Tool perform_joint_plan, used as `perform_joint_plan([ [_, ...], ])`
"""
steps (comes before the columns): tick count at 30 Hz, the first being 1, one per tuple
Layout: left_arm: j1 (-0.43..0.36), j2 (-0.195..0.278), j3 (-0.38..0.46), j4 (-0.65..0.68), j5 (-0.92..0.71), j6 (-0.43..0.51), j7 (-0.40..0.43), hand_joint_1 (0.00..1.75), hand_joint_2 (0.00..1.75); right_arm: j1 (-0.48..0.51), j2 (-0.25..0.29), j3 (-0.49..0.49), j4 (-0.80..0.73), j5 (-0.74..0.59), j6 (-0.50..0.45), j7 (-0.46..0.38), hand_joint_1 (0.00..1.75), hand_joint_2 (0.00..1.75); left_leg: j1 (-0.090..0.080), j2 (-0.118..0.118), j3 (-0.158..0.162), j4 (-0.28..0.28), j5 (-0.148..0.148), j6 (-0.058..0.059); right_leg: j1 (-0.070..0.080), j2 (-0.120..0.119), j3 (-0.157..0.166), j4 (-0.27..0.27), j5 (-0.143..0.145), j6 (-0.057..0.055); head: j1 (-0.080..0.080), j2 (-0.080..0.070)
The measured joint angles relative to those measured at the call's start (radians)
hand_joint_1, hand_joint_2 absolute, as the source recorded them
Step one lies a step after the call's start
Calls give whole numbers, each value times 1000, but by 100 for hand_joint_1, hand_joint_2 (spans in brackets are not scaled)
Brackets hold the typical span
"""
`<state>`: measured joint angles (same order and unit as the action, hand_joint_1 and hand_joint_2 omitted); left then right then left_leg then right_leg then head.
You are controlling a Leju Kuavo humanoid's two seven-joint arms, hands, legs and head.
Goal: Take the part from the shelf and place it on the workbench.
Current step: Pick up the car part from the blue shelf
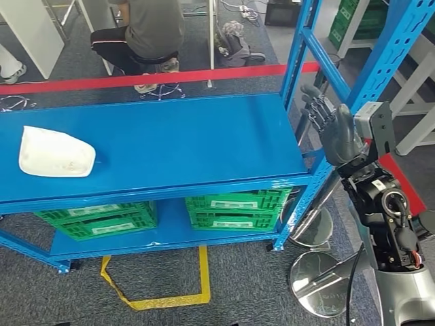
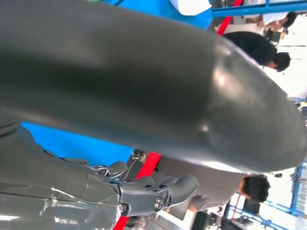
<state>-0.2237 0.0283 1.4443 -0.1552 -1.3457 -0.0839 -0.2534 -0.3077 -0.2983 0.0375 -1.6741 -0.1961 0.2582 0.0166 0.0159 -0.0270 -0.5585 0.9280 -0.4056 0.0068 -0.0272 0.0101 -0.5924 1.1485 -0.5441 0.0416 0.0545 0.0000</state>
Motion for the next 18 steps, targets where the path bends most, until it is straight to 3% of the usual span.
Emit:
perform_joint_plan([
  [2,-2,2,0,0,-1,0,-1,0,0,-1,0,0,1,0,0,0,0,0,3,-11,1,9,-7,-14,-6,16,57,-135,60,4,5,0],
  [3,-3,3,0,0,-2,0,-2,0,0,0,0,0,1,0,0,1,0,0,3,-16,-3,13,-7,-22,-6,23,74,-173,70,2,6,0],
  [6,-3,4,0,0,-3,1,-3,0,0,3,0,-1,2,0,-2,3,0,0,4,-28,-14,13,-1,-43,-2,20,78,-184,70,-20,1,0],
  [7,-2,4,0,0,-4,1,-3,0,0,2,0,0,1,0,-2,4,0,0,5,-22,-19,21,-6,-47,-1,15,78,-184,72,-27,-4,0],
  [9,-5,4,0,0,-5,2,-3,0,0,1,0,-1,0,1,-2,5,0,0,5,-1,-55,98,-48,-53,-1,2,79,-187,75,-40,-18,0],
  [11,-7,3,0,0,-5,3,-3,0,0,3,0,-1,0,1,-2,6,0,0,3,15,-128,243,-110,-56,6,-14,78,-187,74,-49,-32,0],
  [13,-6,3,0,0,-5,4,-3,0,0,5,0,0,0,1,-1,6,0,0,1,17,-175,330,-128,-52,13,-29,79,-187,71,-54,-38,0],
  [14,-5,2,0,0,-5,5,-3,0,0,5,0,0,0,1,0,7,0,0,-1,18,-170,314,-109,-47,17,-37,81,-187,70,-56,-39,0],
  [15,-5,2,0,0,-5,6,-3,0,0,4,0,0,0,2,0,7,0,0,-5,22,-147,261,-76,-38,20,-45,83,-187,68,-57,-40,0],
  [17,-6,4,0,0,-5,8,-3,0,0,1,0,0,0,4,1,7,0,0,-22,56,-75,112,-15,-15,28,-60,87,-186,62,-58,-41,0],
  [18,-7,5,0,0,-4,8,-4,0,0,0,0,0,0,5,1,7,0,0,-29,73,-51,62,0,-6,32,-68,89,-186,60,-57,-41,0],
])
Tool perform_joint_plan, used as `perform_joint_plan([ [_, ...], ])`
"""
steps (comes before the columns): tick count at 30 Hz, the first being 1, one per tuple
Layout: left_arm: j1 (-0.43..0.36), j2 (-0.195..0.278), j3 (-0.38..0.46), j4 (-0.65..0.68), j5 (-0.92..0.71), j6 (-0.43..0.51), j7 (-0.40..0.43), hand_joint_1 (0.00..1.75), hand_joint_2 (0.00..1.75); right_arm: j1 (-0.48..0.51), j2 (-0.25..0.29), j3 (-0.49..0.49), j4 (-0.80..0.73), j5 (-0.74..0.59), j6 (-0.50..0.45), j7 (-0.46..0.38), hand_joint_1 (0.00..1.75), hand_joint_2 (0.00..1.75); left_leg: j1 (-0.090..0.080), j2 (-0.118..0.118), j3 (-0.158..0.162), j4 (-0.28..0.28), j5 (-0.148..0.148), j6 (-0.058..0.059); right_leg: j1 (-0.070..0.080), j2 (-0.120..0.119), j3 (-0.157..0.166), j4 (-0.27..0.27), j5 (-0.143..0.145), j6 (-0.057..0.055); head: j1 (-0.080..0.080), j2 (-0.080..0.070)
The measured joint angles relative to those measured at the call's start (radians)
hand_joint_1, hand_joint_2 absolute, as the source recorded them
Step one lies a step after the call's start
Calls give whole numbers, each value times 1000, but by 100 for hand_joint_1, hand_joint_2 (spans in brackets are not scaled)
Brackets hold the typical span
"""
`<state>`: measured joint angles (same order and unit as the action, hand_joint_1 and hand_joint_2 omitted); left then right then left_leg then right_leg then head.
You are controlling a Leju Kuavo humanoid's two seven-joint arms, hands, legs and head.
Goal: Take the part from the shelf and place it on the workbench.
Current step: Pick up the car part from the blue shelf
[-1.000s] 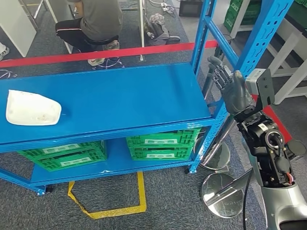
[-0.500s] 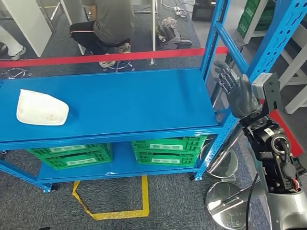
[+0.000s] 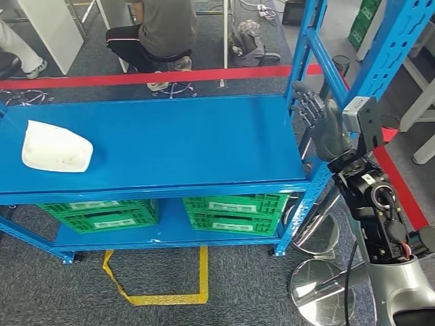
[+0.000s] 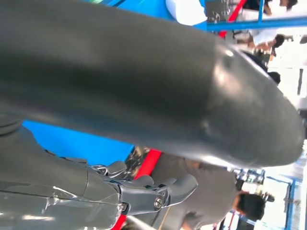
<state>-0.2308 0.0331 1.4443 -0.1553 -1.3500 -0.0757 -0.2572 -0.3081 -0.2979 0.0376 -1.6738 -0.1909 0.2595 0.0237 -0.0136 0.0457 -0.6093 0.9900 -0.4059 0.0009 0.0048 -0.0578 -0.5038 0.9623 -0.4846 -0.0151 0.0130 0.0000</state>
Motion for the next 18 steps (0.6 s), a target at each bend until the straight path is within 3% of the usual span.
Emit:
perform_joint_plan([
  [2,-2,1,0,0,1,1,-1,0,0,-1,0,0,0,1,1,1,0,0,-9,16,15,-36,3,7,6,-11,0,0,-4,3,1,0],
  [10,-2,1,0,0,1,1,-1,0,0,-1,0,0,0,2,1,1,0,0,-9,11,13,-35,3,7,5,-15,1,-1,-4,4,3,0],
  [13,1,1,0,0,1,1,-1,0,0,-1,0,2,0,2,5,2,0,0,-6,-5,15,-40,5,10,5,-27,5,-3,-9,10,3,0],
  [14,2,1,0,0,2,1,-1,0,0,-1,0,2,1,5,9,2,0,0,-1,-20,19,-45,7,14,1,-10,-19,54,-40,18,8,0],
  [15,3,0,0,0,3,1,-2,0,0,-2,0,3,4,8,15,2,0,0,6,-47,25,-49,8,15,-7,12,-43,98,-47,31,15,0],
  [17,4,-2,0,0,6,2,-2,0,0,-4,0,7,13,13,25,2,0,0,18,-107,32,-45,3,7,-30,90,-63,117,-34,58,34,0],
  [18,5,-3,0,0,7,2,-2,0,0,-5,0,9,17,13,27,2,0,0,22,-131,28,-37,1,-1,-38,112,-46,65,-1,61,38,0],
])
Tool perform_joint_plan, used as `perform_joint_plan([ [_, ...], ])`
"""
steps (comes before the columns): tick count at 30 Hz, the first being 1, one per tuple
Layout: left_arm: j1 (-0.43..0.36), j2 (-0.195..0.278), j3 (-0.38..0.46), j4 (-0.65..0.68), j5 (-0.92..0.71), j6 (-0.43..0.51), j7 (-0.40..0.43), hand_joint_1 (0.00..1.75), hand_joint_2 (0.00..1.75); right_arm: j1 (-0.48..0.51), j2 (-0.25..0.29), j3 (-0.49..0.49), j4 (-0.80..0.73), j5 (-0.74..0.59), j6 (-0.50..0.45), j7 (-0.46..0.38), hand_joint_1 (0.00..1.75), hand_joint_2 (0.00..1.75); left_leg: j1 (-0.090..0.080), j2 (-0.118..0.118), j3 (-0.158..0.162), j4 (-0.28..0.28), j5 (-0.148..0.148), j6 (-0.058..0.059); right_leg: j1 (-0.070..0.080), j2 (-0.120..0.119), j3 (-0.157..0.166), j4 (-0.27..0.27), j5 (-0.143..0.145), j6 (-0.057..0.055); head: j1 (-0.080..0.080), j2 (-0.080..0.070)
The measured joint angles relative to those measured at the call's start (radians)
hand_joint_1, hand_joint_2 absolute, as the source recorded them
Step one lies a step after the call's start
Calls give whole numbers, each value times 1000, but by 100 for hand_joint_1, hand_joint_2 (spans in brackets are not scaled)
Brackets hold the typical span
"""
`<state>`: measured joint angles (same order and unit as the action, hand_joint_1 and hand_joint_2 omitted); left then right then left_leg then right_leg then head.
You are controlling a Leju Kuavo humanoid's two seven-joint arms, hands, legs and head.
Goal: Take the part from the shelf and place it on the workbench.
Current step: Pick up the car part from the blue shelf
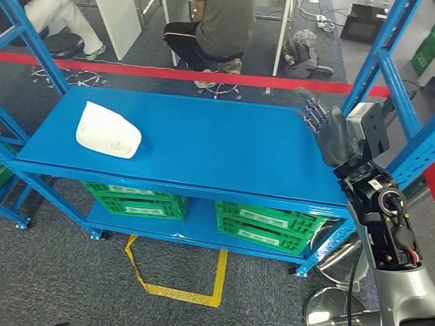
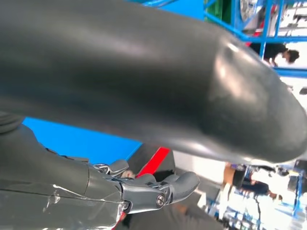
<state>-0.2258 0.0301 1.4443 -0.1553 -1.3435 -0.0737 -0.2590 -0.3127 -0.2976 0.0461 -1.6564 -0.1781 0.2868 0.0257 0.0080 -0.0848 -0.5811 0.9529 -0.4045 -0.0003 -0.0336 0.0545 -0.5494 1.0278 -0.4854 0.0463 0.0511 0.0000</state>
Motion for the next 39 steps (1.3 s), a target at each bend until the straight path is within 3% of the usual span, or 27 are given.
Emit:
perform_joint_plan([
  [1,0,0,0,0,0,0,0,0,0,0,0,1,3,0,1,0,0,0,1,-11,-7,5,1,-8,-3,18,17,-37,9,-3,0,0],
  [2,0,0,0,0,0,0,0,0,0,0,0,2,5,0,1,0,0,0,2,-22,-14,6,4,-15,-1,23,19,-41,5,-10,-1,0],
  [4,4,1,0,0,0,1,0,0,0,-2,0,3,7,0,2,0,0,0,5,-31,-22,7,9,-27,0,4,23,-44,9,-27,-6,0],
  [6,6,2,0,0,0,1,0,0,0,-8,0,6,8,0,2,-1,0,0,3,8,-49,57,-19,-36,-1,-19,26,-50,13,-41,-18,0],
  [8,4,2,0,0,0,1,0,0,0,-10,0,7,10,0,3,-1,0,0,1,59,-115,188,-81,-42,2,-44,27,-53,13,-49,-32,0],
  [10,4,1,0,0,0,1,0,0,0,-11,0,8,13,0,4,-2,0,0,2,74,-174,301,-116,-43,6,-70,27,-53,11,-53,-37,0],
  [11,5,0,0,0,0,1,0,0,0,-12,0,9,15,0,6,-2,0,0,1,76,-178,305,-108,-41,8,-81,28,-53,10,-53,-38,0],
  [12,6,0,0,0,0,2,-1,0,0,-14,0,10,17,0,7,-2,0,0,1,78,-160,269,-83,-38,9,-92,29,-53,9,-54,-38,0],
  [14,6,1,0,0,1,5,-2,0,0,-21,0,12,18,0,8,-2,0,0,-4,104,-83,124,-22,-26,13,-112,32,-53,5,-52,-39,0],
  [16,5,3,0,0,1,10,-6,0,0,-27,0,12,20,-1,9,-2,0,0,-12,127,-31,25,5,-13,19,-126,36,-54,0,-45,-38,0],
  [18,5,3,0,0,1,15,-9,0,0,-31,0,13,22,-1,9,-1,0,0,-17,118,-25,9,6,-5,24,-140,41,-58,-4,-36,-35,0],
  [20,7,3,0,0,1,19,-11,0,0,-32,0,14,23,-1,9,-1,0,0,-13,101,-20,1,9,3,20,-127,41,-47,-18,-26,-31,0],
  [21,7,3,0,0,1,21,-12,0,0,-32,0,14,23,-1,9,0,0,0,-10,94,-16,-3,10,9,18,-108,28,-17,-39,-22,-29,0],
  [23,5,3,0,0,1,25,-14,0,0,-31,0,15,25,-1,8,0,0,0,-9,78,-12,-6,10,17,16,-69,-31,107,-100,-18,-18,0],
  [25,4,3,0,0,1,28,-15,0,0,-27,0,15,29,-1,7,1,0,0,-10,59,-11,-6,9,20,17,-59,-97,230,-138,-16,-10,0],
  [26,5,2,0,0,1,29,-15,0,0,-26,0,15,31,-1,7,1,0,0,-11,48,-9,-5,9,20,16,-58,-108,243,-128,-16,-7,0],
  [27,5,1,0,0,0,30,-16,0,0,-25,0,15,33,-1,7,1,0,0,-11,37,-7,-4,8,20,16,-56,-100,213,-97,-17,-5,0],
  [28,5,1,0,0,0,32,-17,0,0,-25,0,15,34,-1,6,1,0,0,-11,25,-4,-3,6,18,15,-49,-75,150,-54,-19,-1,0],
  [30,4,0,0,0,-2,37,-19,0,0,-26,0,15,35,-2,5,0,0,0,-10,4,-5,2,3,13,11,-8,-18,14,11,-25,4,0],
  [32,3,0,0,0,-4,40,-20,0,0,-27,0,16,36,-1,3,0,0,0,-7,-15,-15,5,7,2,12,19,8,-43,22,-31,5,0],
  [34,5,0,0,0,-7,41,-21,0,0,-30,0,16,38,-1,2,0,0,0,-4,-31,-23,5,12,-10,13,5,15,-52,23,-39,5,0],
  [36,5,1,0,1,-9,41,-21,0,0,-35,0,17,39,-1,1,-1,0,0,-7,3,-38,36,-8,-20,9,-17,23,-62,26,-50,-2,0],
  [38,1,2,0,1,-10,41,-21,0,0,-38,0,16,39,-1,0,-1,0,0,-7,56,-94,148,-62,-30,9,-42,28,-67,27,-58,-16,0],
  [39,0,1,0,1,-11,41,-21,0,0,-39,0,16,40,-1,-1,-1,0,0,-4,68,-133,221,-91,-34,10,-54,28,-67,26,-60,-22,0],
])
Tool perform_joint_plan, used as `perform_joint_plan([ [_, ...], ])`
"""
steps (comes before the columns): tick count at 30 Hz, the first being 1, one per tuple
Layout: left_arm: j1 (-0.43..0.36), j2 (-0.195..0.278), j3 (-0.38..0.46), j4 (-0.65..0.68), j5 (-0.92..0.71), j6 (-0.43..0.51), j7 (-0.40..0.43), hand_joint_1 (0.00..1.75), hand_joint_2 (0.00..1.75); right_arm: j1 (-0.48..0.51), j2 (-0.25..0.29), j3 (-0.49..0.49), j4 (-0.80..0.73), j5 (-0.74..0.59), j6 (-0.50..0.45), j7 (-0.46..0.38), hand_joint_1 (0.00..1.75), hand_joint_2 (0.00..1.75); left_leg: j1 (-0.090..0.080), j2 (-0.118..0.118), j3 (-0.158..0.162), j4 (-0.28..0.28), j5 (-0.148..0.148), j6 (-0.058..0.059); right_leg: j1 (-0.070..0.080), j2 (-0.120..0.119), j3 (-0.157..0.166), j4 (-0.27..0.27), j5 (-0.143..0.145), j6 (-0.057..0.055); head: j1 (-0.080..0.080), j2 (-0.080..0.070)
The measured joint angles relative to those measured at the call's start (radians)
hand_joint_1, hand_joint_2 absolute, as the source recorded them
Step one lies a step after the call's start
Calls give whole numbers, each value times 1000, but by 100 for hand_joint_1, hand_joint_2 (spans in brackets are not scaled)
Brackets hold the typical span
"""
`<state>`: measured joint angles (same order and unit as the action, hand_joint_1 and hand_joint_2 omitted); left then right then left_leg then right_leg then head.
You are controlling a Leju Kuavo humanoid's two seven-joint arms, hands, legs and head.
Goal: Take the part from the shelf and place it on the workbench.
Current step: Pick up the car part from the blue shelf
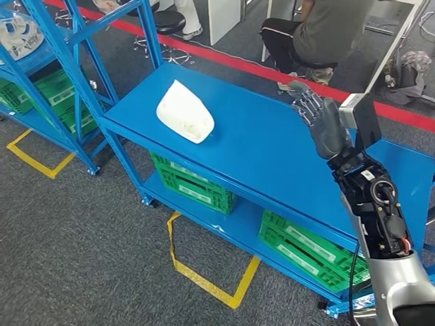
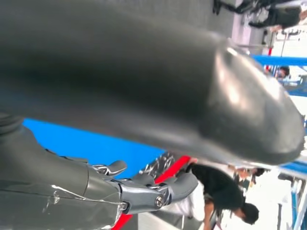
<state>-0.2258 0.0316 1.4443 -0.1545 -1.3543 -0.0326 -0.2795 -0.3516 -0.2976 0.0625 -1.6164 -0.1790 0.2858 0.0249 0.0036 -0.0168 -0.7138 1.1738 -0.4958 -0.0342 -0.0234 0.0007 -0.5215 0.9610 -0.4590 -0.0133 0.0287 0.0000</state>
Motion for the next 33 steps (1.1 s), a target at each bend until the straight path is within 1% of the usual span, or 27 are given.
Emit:
perform_joint_plan([
  [1,0,-1,0,0,-1,0,0,0,0,0,0,0,1,0,-1,0,0,0,3,5,-31,57,-17,-4,1,-12,0,0,-1,-1,-4,0],
  [2,1,-2,0,0,-2,0,1,0,0,0,0,0,1,0,-1,1,0,0,6,8,-46,81,-16,-7,1,-23,0,0,-2,-1,-6,0],
  [3,1,-2,0,0,-2,0,2,0,0,0,0,1,2,0,-1,1,0,0,9,10,-42,70,0,-9,1,-33,1,0,-3,0,-9,0],
  [4,1,-1,0,0,-3,-1,3,0,0,0,0,1,2,0,0,2,0,0,12,16,-12,11,33,-10,0,-43,4,0,-5,2,-10,0],
  [5,1,0,0,0,-4,-1,4,0,0,-2,0,1,2,0,1,2,0,0,13,27,30,-70,65,-10,0,-51,7,0,-8,6,-12,0],
  [6,-1,1,0,0,-4,-2,5,0,0,-6,0,1,2,1,2,2,0,0,12,36,68,-139,89,-7,1,-56,8,0,-11,11,-13,0],
  [7,-2,1,0,0,-4,-4,6,0,0,-11,0,0,3,1,3,2,0,0,10,42,98,-195,106,-3,3,-61,10,0,-14,17,-13,0],
  [8,-2,2,0,0,-4,-5,6,0,0,-16,0,0,3,1,4,2,0,0,7,43,109,-217,108,3,4,-64,12,-1,-16,22,-11,0],
  [9,-2,1,0,0,-4,-7,7,0,0,-20,-1,1,4,2,4,3,0,0,6,38,111,-218,109,8,6,-65,13,-1,-20,23,-8,0],
  [10,-1,2,0,0,-4,-10,8,0,0,-22,-1,1,6,3,4,5,0,0,6,35,111,-220,110,11,6,-67,15,-1,-22,15,-4,0],
  [12,0,3,0,0,-4,-19,10,0,0,-25,-2,1,8,5,4,8,0,0,6,33,114,-222,110,12,6,-67,18,-2,-25,-4,3,0],
  [13,-1,4,0,0,-3,-22,10,0,0,-26,-2,1,10,5,4,9,0,0,5,32,114,-222,108,13,6,-66,19,-5,-23,-11,7,0],
  [14,-1,4,0,0,-3,-24,11,0,0,-28,-2,1,10,5,4,9,0,0,4,32,115,-222,107,16,6,-66,21,-8,-22,-9,10,0],
  [16,-2,5,0,0,-3,-25,12,0,0,-29,-2,1,12,5,4,10,0,0,3,32,115,-221,106,19,6,-66,24,-14,-18,-1,15,0],
  [20,-3,5,0,0,-3,-34,22,0,0,-28,-2,0,15,5,-2,10,0,0,3,33,115,-220,104,21,5,-65,26,-22,-14,24,21,0],
  [22,-4,5,0,0,-3,-38,25,0,0,-27,-2,0,15,5,-7,10,0,0,1,33,114,-219,103,23,4,-64,28,-25,-13,32,21,0],
  [24,-5,8,0,0,-3,-42,26,0,0,-26,-2,0,14,5,-8,10,0,0,-2,31,118,-227,102,36,2,-67,35,-37,-9,44,15,0],
  [25,-6,9,0,0,-3,-42,27,0,0,-25,-3,-1,14,4,-8,11,0,0,0,31,129,-242,105,43,1,-63,40,-42,-9,50,14,0],
  [26,-7,9,0,0,-4,-43,28,0,0,-24,-3,-1,13,3,-8,11,0,0,4,31,144,-262,111,51,1,-52,38,-30,-19,54,13,0],
  [27,-8,10,0,0,-4,-43,29,0,0,-24,-4,-2,12,2,-8,12,0,0,9,30,158,-279,117,54,2,-37,24,4,-38,54,16,0],
  [28,-9,9,0,0,-4,-43,29,0,0,-23,-6,-2,12,1,-8,13,0,0,12,29,168,-290,121,55,0,-21,-4,63,-66,53,20,0],
  [29,-11,9,0,0,-4,-44,30,0,0,-19,-8,-2,13,1,-8,15,0,0,13,27,172,-294,121,55,-1,-10,-44,139,-97,54,23,0],
  [30,-12,9,0,0,-4,-44,31,0,0,-15,-9,-2,14,1,-8,17,0,0,13,24,172,-293,120,54,-3,-5,-82,206,-118,55,25,0],
  [31,-12,9,0,0,-4,-45,32,0,0,-9,-9,-2,15,1,-8,18,0,0,14,20,173,-292,119,50,-7,-4,-108,246,-122,58,27,0],
  [32,-11,9,0,0,-4,-46,32,0,0,-4,-10,-2,16,1,-8,18,0,0,17,16,173,-289,116,44,-12,-4,-114,243,-104,61,29,0],
  [33,-11,8,0,0,-4,-47,33,0,0,-2,-10,-2,17,1,-8,19,0,0,21,12,174,-284,112,37,-18,-4,-99,196,-68,66,30,0],
])
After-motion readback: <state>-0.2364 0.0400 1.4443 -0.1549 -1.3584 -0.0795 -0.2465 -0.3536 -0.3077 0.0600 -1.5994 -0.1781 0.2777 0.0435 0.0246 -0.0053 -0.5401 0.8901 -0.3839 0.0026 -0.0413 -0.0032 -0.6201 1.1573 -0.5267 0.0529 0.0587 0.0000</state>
